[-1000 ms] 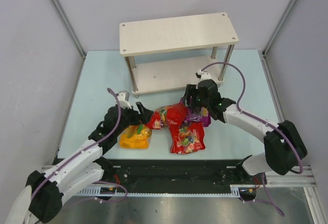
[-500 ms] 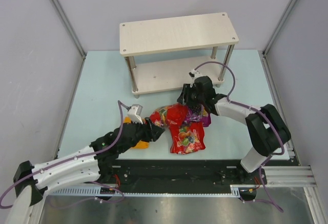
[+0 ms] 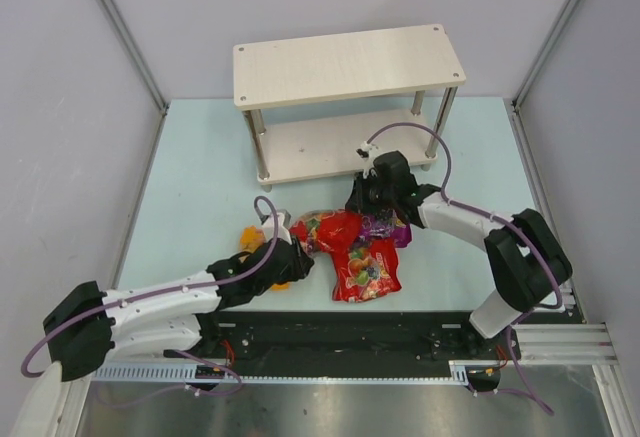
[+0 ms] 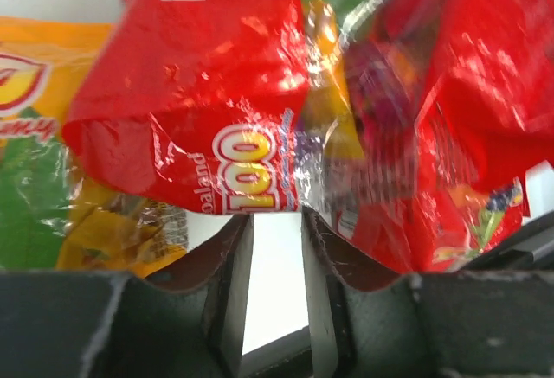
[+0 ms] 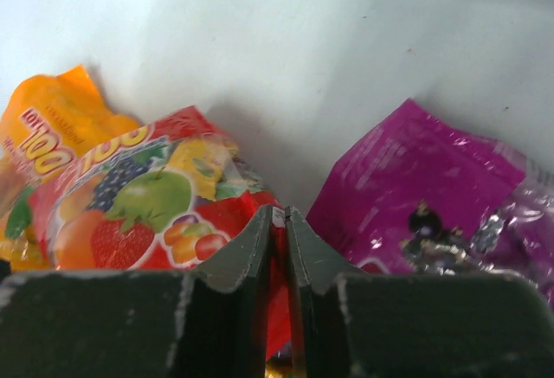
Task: Place and organize the candy bags onto the shelf
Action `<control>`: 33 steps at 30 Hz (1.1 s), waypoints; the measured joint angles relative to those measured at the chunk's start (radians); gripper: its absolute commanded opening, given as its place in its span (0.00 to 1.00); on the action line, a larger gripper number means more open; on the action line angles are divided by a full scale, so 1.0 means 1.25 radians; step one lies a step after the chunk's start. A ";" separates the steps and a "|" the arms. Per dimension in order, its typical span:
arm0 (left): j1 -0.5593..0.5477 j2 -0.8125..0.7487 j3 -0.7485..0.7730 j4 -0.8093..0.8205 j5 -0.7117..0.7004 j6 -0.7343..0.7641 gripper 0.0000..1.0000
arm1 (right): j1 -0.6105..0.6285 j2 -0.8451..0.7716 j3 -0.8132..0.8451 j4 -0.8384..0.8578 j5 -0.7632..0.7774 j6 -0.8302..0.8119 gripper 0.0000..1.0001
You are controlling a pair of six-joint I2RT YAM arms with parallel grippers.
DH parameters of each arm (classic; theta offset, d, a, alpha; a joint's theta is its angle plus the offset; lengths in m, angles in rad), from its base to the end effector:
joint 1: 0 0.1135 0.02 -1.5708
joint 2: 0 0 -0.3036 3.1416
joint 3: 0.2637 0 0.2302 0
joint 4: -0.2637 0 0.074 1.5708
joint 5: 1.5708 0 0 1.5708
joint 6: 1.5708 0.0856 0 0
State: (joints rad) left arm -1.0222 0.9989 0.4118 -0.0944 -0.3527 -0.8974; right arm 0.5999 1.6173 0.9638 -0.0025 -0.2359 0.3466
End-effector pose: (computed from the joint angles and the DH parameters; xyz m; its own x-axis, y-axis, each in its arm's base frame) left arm 0.1263 -0.1499 0.1984 -0.7215 -0.2263 -0.6545 0.1553 0.8681 -0.4714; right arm 0.2955 0.2263 0.2334 -0.7119 -0.0868 -0.6969 -0.4890 0.7735 0.4033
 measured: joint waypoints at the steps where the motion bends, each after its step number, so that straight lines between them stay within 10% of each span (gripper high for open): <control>1: 0.005 0.000 0.000 -0.003 -0.002 -0.004 0.34 | 0.004 -0.011 0.000 -0.010 -0.001 -0.004 0.15; 18: 0.229 0.155 0.059 0.045 0.086 0.083 0.34 | 0.138 -0.136 -0.014 -0.134 -0.106 -0.064 0.18; 26: 0.334 0.171 0.076 0.071 0.125 0.124 0.38 | 0.115 -0.293 -0.070 -0.164 -0.150 -0.050 0.55; 33: 0.343 0.000 0.076 0.017 0.124 0.133 0.67 | -0.037 -0.287 -0.080 -0.112 -0.139 0.001 0.67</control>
State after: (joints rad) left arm -0.5930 0.9993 0.5072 -0.0727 -0.1974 -0.7315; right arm 0.5541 1.2583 0.8642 -0.1425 -0.4103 0.3477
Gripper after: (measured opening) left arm 0.537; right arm 0.663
